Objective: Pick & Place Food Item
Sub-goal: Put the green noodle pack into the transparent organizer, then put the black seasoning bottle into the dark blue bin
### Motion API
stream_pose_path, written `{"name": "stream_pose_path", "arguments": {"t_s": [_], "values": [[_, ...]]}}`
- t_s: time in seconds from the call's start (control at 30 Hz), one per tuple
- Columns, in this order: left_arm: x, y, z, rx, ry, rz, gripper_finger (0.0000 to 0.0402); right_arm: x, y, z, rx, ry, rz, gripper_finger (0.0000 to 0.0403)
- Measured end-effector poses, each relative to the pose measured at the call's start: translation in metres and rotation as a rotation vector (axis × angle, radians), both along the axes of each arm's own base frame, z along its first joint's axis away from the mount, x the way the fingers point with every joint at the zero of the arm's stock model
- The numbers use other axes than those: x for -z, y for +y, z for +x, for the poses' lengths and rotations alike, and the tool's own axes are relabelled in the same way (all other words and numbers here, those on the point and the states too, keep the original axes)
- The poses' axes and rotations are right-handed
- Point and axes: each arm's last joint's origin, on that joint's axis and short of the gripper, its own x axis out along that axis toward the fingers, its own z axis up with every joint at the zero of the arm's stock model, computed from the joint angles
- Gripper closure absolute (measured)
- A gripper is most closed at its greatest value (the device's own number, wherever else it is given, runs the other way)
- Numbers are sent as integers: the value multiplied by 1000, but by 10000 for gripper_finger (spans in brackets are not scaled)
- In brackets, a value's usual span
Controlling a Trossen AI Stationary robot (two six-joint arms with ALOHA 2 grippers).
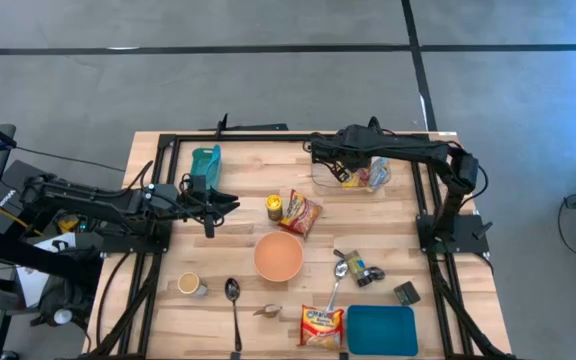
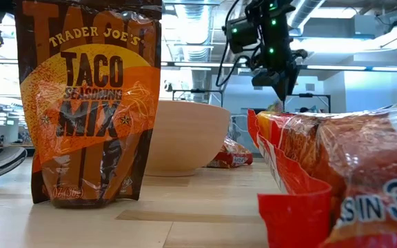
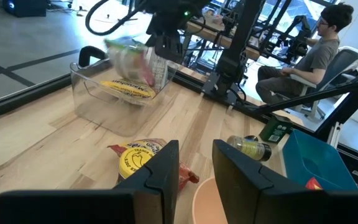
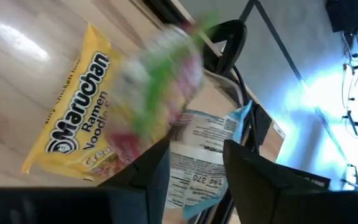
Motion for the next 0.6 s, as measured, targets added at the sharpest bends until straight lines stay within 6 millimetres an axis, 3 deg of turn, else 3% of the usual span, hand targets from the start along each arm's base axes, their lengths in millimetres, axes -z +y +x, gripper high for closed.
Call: {"name": "stream_pose_path", "arguments": {"t_s": [0.3,0.6], "values": [[0,0,0,0,0,0,309,-23,5,-13,2,-79,-28,243],[0,0,0,0,0,0,309,-48,18,-26,-25,-184,-30,261]]}}
